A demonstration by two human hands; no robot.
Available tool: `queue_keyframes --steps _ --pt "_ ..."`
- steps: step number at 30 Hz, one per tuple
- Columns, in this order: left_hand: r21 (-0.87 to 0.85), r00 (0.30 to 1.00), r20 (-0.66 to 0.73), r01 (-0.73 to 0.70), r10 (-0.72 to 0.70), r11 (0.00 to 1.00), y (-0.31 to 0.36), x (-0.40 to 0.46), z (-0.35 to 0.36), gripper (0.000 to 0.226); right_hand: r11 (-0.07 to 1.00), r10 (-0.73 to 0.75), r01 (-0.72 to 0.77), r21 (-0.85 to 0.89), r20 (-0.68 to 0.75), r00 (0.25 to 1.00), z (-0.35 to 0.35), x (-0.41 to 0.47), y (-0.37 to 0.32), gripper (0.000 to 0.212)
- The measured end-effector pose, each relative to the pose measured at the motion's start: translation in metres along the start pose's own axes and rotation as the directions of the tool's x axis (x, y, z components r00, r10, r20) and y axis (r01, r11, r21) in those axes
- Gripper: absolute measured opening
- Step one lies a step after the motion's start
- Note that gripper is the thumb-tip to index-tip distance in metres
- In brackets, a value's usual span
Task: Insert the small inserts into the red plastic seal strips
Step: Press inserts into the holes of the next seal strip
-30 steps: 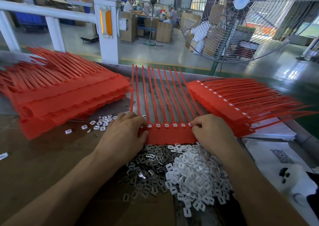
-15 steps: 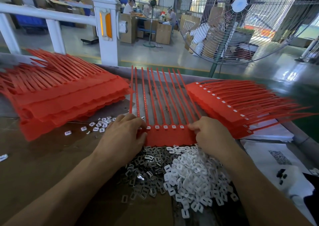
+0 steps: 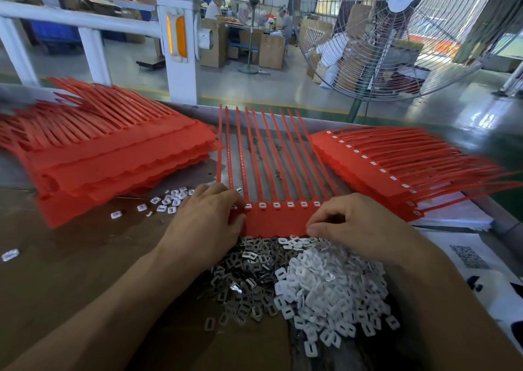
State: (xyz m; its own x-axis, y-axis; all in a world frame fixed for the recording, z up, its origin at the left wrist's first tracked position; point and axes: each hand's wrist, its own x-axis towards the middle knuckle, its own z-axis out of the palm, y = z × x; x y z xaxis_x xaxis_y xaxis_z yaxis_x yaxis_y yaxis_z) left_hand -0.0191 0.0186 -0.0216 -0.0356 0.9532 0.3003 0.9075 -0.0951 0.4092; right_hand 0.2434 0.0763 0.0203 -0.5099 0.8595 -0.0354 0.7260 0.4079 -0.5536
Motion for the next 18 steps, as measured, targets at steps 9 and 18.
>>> queue_keyframes --steps 9,18 --pt "0.002 1.000 0.001 -0.003 0.003 1.000 -0.001 0.001 0.001 0.027 0.999 -0.003 -0.001 0.051 0.082 0.997 0.007 0.002 -0.003 0.004" --pt "0.001 1.000 0.003 -0.002 0.002 1.000 -0.001 0.001 0.001 0.026 1.000 -0.008 0.008 -0.011 0.059 0.998 0.011 0.002 -0.004 0.010"
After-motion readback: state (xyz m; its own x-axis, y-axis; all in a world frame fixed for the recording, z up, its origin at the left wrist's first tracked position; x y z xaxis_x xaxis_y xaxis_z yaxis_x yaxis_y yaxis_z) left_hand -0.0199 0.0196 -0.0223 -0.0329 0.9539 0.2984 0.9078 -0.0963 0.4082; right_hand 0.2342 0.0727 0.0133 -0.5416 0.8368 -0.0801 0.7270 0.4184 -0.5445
